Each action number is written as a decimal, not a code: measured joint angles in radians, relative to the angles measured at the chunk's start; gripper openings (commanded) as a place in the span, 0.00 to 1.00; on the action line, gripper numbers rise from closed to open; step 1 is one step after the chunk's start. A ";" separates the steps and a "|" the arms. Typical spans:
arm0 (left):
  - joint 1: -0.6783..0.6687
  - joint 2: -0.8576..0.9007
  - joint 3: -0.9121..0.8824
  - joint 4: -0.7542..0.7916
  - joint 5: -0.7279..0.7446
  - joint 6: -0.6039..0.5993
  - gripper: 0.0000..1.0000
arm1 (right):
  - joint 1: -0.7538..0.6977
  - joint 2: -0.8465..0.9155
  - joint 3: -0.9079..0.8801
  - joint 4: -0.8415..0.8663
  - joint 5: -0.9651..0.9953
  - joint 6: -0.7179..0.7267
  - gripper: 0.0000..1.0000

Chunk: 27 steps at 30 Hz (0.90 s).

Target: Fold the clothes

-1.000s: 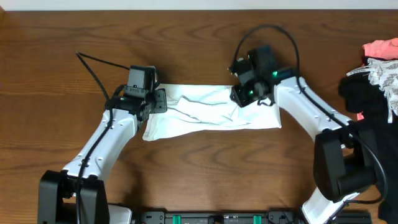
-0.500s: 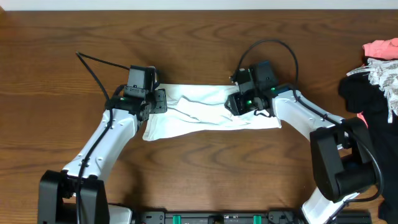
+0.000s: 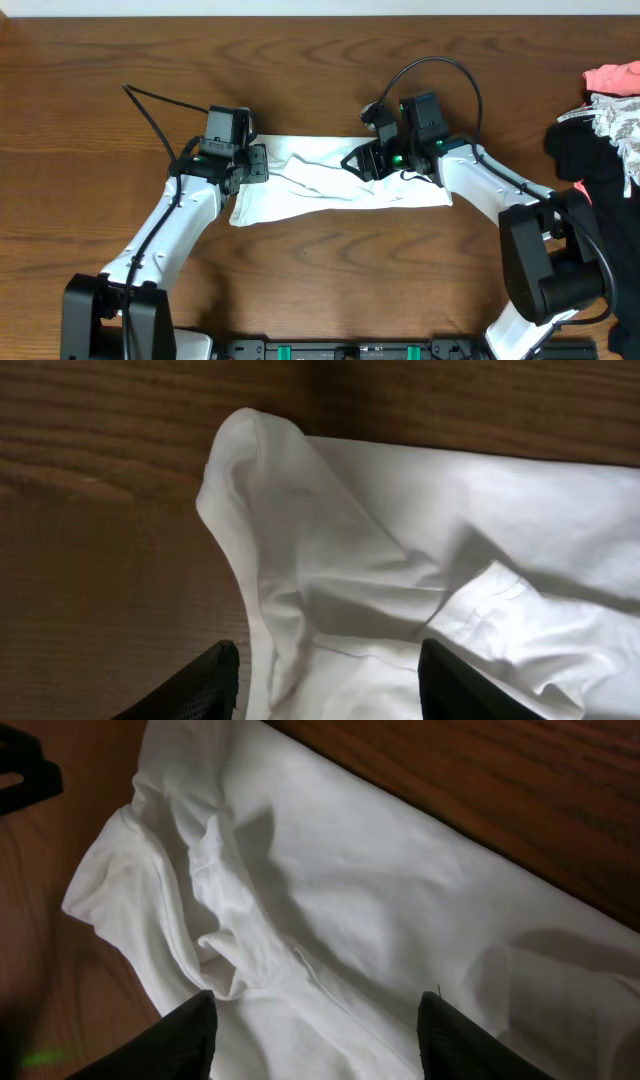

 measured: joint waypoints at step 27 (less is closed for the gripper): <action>0.000 0.000 0.000 -0.047 0.000 0.000 0.59 | -0.138 -0.014 0.240 -0.524 0.377 0.051 0.68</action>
